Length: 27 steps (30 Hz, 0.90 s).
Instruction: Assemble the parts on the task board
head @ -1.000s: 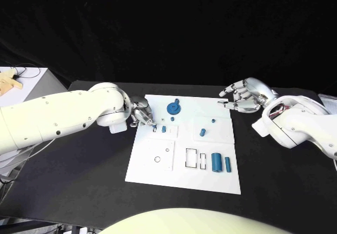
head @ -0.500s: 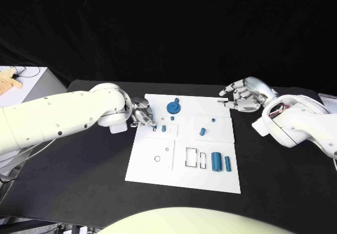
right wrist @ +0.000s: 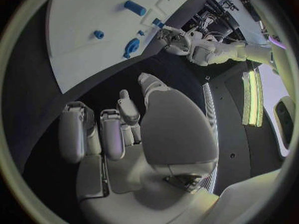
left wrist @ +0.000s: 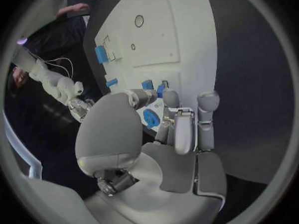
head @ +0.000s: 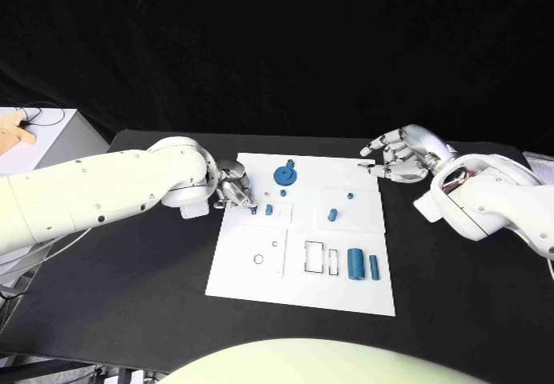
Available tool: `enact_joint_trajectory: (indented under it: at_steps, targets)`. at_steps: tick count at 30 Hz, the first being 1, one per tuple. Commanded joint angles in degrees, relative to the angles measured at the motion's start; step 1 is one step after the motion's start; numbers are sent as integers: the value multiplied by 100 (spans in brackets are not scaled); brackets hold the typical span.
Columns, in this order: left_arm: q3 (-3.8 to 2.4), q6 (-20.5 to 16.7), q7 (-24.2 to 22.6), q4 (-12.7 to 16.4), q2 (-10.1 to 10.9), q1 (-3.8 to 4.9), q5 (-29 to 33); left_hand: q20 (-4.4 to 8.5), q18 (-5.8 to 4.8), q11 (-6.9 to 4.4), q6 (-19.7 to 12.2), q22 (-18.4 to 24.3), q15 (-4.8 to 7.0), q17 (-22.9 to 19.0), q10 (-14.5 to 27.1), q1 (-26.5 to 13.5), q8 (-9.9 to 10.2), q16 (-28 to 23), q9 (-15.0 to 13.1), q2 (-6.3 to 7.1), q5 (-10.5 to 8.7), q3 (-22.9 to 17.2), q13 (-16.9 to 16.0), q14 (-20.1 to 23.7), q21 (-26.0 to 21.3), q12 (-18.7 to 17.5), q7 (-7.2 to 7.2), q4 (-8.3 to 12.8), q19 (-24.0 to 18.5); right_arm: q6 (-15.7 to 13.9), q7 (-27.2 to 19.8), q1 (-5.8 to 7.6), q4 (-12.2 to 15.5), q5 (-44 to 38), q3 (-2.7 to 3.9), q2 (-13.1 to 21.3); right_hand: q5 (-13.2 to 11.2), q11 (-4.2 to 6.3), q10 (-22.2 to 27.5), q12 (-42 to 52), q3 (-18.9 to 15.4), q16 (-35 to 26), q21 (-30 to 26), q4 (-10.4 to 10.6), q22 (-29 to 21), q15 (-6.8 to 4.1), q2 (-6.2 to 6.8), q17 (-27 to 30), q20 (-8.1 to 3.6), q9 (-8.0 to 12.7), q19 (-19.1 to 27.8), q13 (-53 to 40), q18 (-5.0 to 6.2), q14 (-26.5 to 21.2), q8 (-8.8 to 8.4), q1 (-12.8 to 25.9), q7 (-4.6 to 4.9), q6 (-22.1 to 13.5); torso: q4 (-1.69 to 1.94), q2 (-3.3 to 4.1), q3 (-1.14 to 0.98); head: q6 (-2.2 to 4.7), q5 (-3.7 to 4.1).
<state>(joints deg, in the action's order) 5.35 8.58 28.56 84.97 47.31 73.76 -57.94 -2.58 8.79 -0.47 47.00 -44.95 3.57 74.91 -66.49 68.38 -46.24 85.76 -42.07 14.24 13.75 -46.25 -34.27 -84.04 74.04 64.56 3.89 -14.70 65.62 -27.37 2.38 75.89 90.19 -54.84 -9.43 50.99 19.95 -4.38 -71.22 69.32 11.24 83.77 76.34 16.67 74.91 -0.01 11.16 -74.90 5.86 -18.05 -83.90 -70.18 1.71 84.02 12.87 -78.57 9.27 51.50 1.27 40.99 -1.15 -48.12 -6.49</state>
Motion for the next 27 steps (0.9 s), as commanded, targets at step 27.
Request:
enact_joint_trajectory:
  at_steps: [27]
  targets:
    - [7,284,-52,-2,-21,-6,-125,10,-49,-10,51,3,41,400,-32,1,14,39,-1,-42,3,-1146,-7,-321,27,14,0,1182,39,42,-40,-4,27,-57,0,24,38,6,18,-2,29,-24,-6,-14,1132,2,6,-768,-2,9,-198,6,85,325,22,62,-14,-41,4,-4,-4,-45,20]
